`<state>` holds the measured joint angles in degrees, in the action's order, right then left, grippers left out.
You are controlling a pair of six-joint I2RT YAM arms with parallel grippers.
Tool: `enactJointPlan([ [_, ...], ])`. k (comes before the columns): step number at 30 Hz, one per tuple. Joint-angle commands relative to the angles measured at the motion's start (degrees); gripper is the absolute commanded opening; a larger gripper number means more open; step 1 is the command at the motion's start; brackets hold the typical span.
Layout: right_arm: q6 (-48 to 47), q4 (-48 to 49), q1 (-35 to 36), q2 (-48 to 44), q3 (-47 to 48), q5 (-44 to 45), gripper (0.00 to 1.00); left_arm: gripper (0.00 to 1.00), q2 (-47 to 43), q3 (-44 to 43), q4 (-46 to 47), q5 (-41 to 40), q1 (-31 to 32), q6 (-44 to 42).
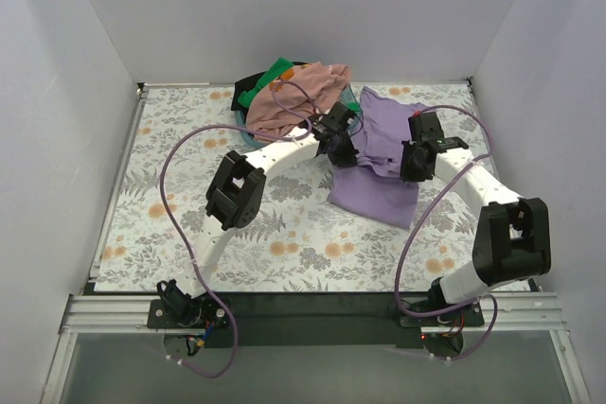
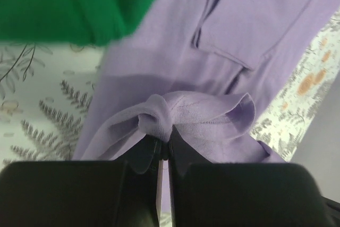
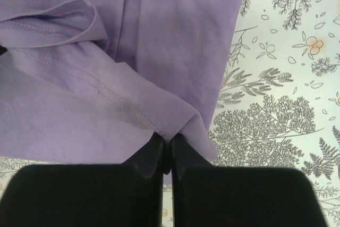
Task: Fold and stack the t-shirts
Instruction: Fold the tshirt
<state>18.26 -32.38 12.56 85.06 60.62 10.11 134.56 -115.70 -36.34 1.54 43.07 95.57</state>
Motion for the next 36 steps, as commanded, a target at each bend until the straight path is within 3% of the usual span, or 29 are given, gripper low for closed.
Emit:
enactJointPlan([
  [1, -2.44, 3.54, -1.83, 2.65, 3.27, -2.28, 0.01, 0.00, 2.28, -3.47, 1.62, -0.84, 0.08, 0.05],
  [7, -2.53, 4.17, -3.94, 7.40, 4.94, -3.17, 0.01, 0.00, 4.04, -5.59, 3.72, -0.84, 0.00, -1.26],
  [8, -2.09, 4.08, -4.20, 7.93, 5.38, -2.99, 0.01, 0.10, 4.56, -5.68, 3.99, -0.84, 0.00, -1.52],
  [11, -1.04, 3.99, -5.43, 9.95, 7.31, -3.16, 0.01, 0.18, 5.62, -6.90, 3.99, 1.17, -0.09, -2.75],
  [12, -0.69, 3.82, -5.70, 10.91, 7.93, -2.99, 0.03, 0.31, 5.97, -7.17, 3.99, 2.05, -0.09, -3.02],
  [13, -0.86, 3.56, -6.05, 11.27, 8.72, -3.60, 0.23, 0.38, 5.97, -7.35, 3.99, 2.76, -0.09, -3.28],
  [16, -1.03, 2.41, -6.14, 11.71, 10.92, -3.95, 0.61, 0.66, 4.49, -7.52, 4.08, 4.78, -0.09, -4.51],
  [18, -2.08, 0.93, -6.05, 10.93, 12.14, -5.00, 0.67, 0.72, 2.21, -7.17, 4.08, 5.92, 0.00, -5.30],
  [19, -2.52, 0.13, -6.05, 10.49, 12.41, -5.19, 0.75, 0.77, 1.24, -7.00, 3.99, 6.63, 0.00, -5.57],
  [22, -4.02, -1.98, -5.88, 6.98, 10.67, -5.45, 0.82, 0.81, -3.84, -4.54, 4.08, 9.53, 0.70, -6.62],
  [24, -5.33, -1.98, -5.01, 2.51, 8.47, -6.67, 0.98, 0.86, -7.28, -1.47, 3.99, 8.66, 1.57, -8.20],
  [25, -7.17, -1.98, -4.30, 1.00, 6.11, -7.03, 0.99, 0.95, -10.95, 0.02, 4.08, 7.44, 2.54, -8.55],
  [30, -9.30, -1.90, 2.80, -6.99, -0.23, -7.03, 0.98, 0.98, -22.04, 11.51, 3.47, 1.12, 2.99, -8.74],
  [36, -13.68, -1.37, 16.24, -6.94, -5.78, -2.65, 0.98, 0.98, -40.12, 31.03, 2.24, -5.40, 2.29, -7.07],
])
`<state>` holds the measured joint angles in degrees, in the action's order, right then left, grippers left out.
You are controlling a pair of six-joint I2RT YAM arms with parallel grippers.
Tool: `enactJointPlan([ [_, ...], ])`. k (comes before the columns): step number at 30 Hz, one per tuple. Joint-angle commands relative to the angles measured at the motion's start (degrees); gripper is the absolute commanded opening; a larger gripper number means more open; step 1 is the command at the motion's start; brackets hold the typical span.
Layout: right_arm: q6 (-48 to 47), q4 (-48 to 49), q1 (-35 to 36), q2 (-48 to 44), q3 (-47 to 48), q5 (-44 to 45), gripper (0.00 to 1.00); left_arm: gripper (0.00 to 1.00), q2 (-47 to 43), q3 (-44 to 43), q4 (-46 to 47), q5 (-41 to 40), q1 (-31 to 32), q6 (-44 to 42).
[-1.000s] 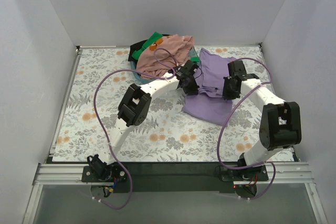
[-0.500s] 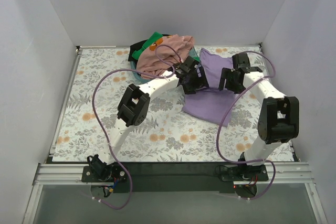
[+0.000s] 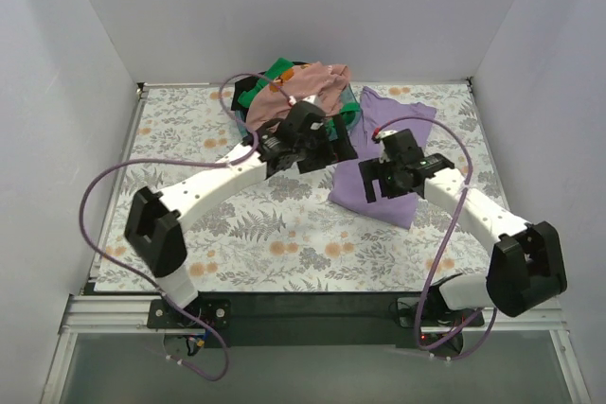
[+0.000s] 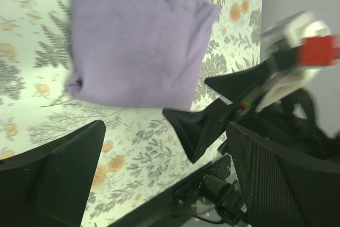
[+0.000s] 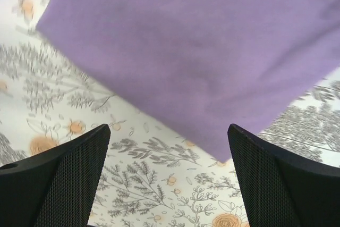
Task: Fold and stack the t-shirts
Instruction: Fold the tshirt
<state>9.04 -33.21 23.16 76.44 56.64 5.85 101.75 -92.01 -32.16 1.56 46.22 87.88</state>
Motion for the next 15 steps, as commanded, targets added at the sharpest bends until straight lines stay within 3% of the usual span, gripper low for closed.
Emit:
enactJointPlan([
  [1, -5.16, -0.71, 6.63, 2.56, -1.89, 2.06, 0.98, 0.98, -10.14, 14.33, -2.11, -7.52, -1.65, 2.02],
  [4, -7.45, -1.24, 9.18, 7.38, -1.54, 4.60, 0.96, 0.98, -19.99, 26.73, -3.25, -9.55, -3.58, 5.62],
  [8, -11.23, -0.98, 9.98, 10.90, -0.48, 8.56, 0.94, 0.98, -29.93, 37.04, -5.10, -11.93, -4.91, 9.41],
  [15, -15.62, 0.25, 10.07, 17.77, 0.75, 8.66, 0.85, 0.98, -35.05, 40.68, -10.11, -14.30, -6.22, 11.62],
])
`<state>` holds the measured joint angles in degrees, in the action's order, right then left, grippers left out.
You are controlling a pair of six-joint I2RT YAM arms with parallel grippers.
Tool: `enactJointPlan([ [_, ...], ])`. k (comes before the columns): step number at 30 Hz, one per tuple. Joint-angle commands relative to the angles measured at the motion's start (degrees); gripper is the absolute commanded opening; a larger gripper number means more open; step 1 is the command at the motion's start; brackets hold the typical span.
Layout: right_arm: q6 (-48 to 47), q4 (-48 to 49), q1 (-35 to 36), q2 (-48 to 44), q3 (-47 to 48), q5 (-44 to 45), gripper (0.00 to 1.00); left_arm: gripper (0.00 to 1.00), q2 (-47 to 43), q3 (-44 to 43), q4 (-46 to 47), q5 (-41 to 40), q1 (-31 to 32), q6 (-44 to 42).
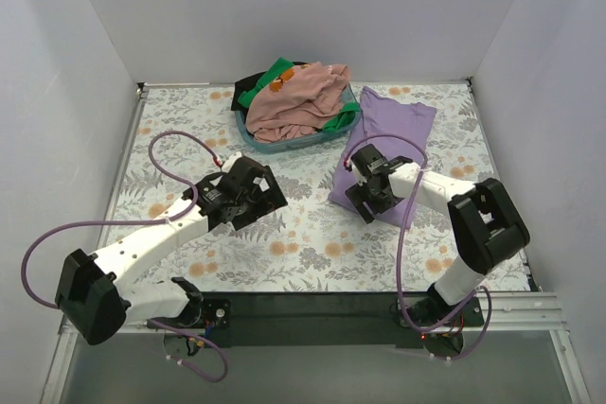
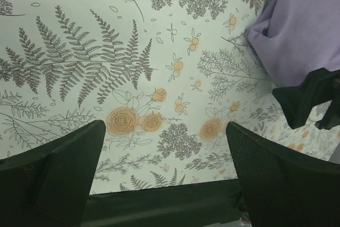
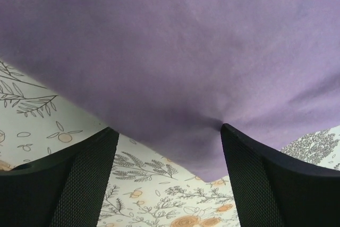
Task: Fold and stack the t-shirts
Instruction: Fold the tshirt
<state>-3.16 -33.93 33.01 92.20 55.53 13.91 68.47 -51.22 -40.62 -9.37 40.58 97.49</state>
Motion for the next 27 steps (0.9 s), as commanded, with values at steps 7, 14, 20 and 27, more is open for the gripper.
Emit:
enactJointPlan([
  [7, -4.31, 3.34, 0.21, 7.46, 3.62, 2.88, 0.56, 0.98, -0.97, -2.04, -4.11, -5.75, -0.76, 2.44],
  [14, 0.33, 1.59, 3.80, 6.94, 0.64, -0.90, 0.24, 0.98, -1.93, -2.22, -5.43, -6.81, -1.03, 2.79],
  [20, 11.58, -0.61, 14.76, 3.43, -3.84, -9.95, 0.10, 0.98, -4.39, -3.18, -9.38, -10.05, -1.20, 4.19],
  [27, 23.54, -0.70, 33.92, 1.31, -2.37, -22.58, 0.08, 0.98, -8.70, -4.06, -16.40, -14.18, -1.90, 6.48],
])
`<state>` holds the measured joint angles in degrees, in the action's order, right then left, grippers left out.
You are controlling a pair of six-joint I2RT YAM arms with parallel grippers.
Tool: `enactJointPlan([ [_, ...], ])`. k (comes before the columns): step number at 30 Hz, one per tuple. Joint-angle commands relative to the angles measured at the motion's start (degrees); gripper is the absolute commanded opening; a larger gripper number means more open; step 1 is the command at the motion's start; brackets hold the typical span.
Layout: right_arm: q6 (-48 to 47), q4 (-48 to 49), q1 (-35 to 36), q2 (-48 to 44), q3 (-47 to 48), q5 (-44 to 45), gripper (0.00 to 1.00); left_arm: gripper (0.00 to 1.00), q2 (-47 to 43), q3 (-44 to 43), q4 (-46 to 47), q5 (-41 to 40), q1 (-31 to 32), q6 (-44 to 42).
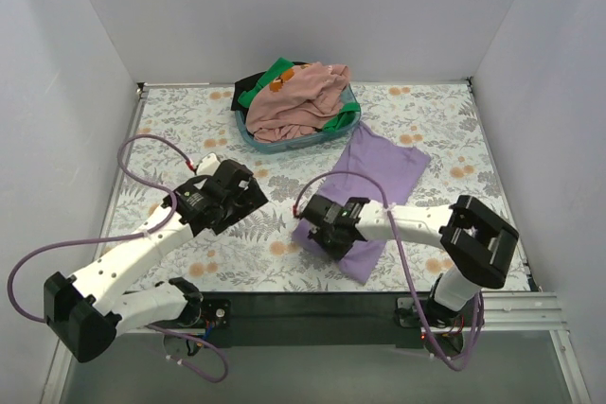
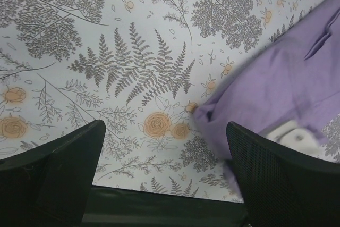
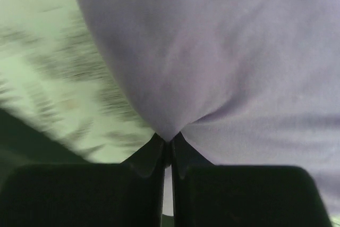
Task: Fold and stack the t-shirts
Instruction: Fold the tshirt
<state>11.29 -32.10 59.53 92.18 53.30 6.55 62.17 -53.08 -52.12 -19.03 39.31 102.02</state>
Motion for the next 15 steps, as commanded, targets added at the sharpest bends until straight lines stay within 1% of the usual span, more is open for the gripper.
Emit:
enactJointPlan([
  [1, 10.06, -2.53, 9.19, 1.51, 1.01, -16.90, 0.08, 0.98, -2.84, -2.38, -5.79, -5.40, -0.72, 2.74],
  [2, 11.72, -2.53, 12.07, 1.86, 3.63, -19.35, 0.07, 0.98, -3.28, -2.64, -6.59, -5.76, -0.81, 3.01],
  [3, 12.52, -2.53, 13.32, 1.95, 5.05, -20.86, 0.06, 0.98, -3.46, -3.17, -9.29, -6.63, -0.99, 3.71],
  [4, 12.96, -2.36, 14.46, 2.30, 6.28, -22.35, 0.05, 0.98, -3.46, -4.48, -11.58, -8.64, -1.08, 7.02],
  [5, 13.06, -2.44, 15.35, 2.91, 9.25, -23.58, 0.05, 0.98, -3.37, -5.53, -13.86, -9.88, -1.08, 8.36],
  [6, 13.75, -2.44, 16.40, 3.00, 10.32, -24.99, 0.05, 0.98, -3.46, -6.50, -17.63, -10.76, -1.16, 9.24],
  [7, 13.85, -2.53, 16.50, 3.26, 11.38, -25.79, 0.04, 0.98, -3.55, -8.25, -18.97, -12.07, -1.17, 10.30],
  [10, 13.76, -2.79, 16.41, 3.53, 13.58, -27.55, 0.02, 0.98, -5.13, -9.67, -19.95, -12.70, -1.17, 9.52],
  [13, 14.29, -2.79, 14.66, 3.18, 14.29, -29.83, 0.01, 0.98, -6.27, -10.11, -19.51, -13.23, -1.17, 8.90],
  [15, 14.02, -2.97, 12.29, 1.95, 12.89, -30.89, 0.01, 0.98, -6.54, -10.11, -18.99, -13.67, -1.17, 8.55],
])
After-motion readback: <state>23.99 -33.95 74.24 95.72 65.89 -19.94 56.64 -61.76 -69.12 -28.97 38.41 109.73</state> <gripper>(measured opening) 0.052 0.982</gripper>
